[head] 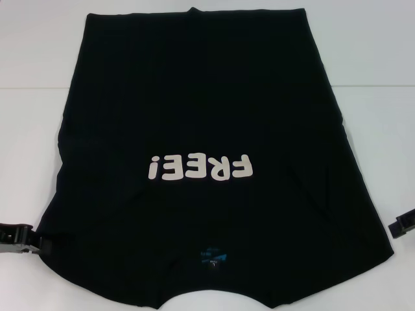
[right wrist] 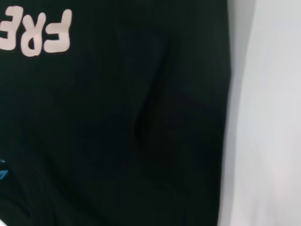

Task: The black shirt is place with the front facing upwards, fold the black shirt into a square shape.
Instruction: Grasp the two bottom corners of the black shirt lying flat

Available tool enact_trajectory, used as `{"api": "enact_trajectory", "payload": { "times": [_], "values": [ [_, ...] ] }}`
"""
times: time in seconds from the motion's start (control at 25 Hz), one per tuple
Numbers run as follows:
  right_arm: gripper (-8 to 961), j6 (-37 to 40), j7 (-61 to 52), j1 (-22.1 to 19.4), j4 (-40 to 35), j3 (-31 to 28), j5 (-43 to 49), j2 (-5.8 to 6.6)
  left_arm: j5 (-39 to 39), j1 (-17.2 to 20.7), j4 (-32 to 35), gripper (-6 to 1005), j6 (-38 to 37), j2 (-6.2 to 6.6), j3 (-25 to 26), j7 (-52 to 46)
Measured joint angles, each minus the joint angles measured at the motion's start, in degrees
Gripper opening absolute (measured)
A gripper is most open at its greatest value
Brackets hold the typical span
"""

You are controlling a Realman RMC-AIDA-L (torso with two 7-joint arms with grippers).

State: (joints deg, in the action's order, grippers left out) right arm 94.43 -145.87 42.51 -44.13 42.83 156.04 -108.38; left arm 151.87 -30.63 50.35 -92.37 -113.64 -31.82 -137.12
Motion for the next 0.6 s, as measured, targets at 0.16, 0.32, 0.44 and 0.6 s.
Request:
{"api": "enact_trajectory", "payload": {
  "times": [0.16,0.32,0.44,0.6],
  "values": [
    [804,-1.3,1.9,-0.3,2.6,-1.6,-0.3,-0.53,0.0,0.1,0.0,49,0.0,0.00,0.0,0.0],
    [798,-2.3,3.8,-0.4,4.5,-2.7,-0.8,-1.32,0.0,0.0,0.0,49,0.0,-0.09,0.0,0.0],
    [793,-2.9,4.4,-0.4,4.7,-2.7,-0.9,-2.01,0.0,-0.1,0.0,49,0.0,-0.15,-0.1,0.0],
    [787,-3.3,4.5,-0.3,4.7,-2.5,-0.8,-2.16,0.0,-0.1,0.0,49,0.0,-0.17,0.0,0.0]
  ]
}}
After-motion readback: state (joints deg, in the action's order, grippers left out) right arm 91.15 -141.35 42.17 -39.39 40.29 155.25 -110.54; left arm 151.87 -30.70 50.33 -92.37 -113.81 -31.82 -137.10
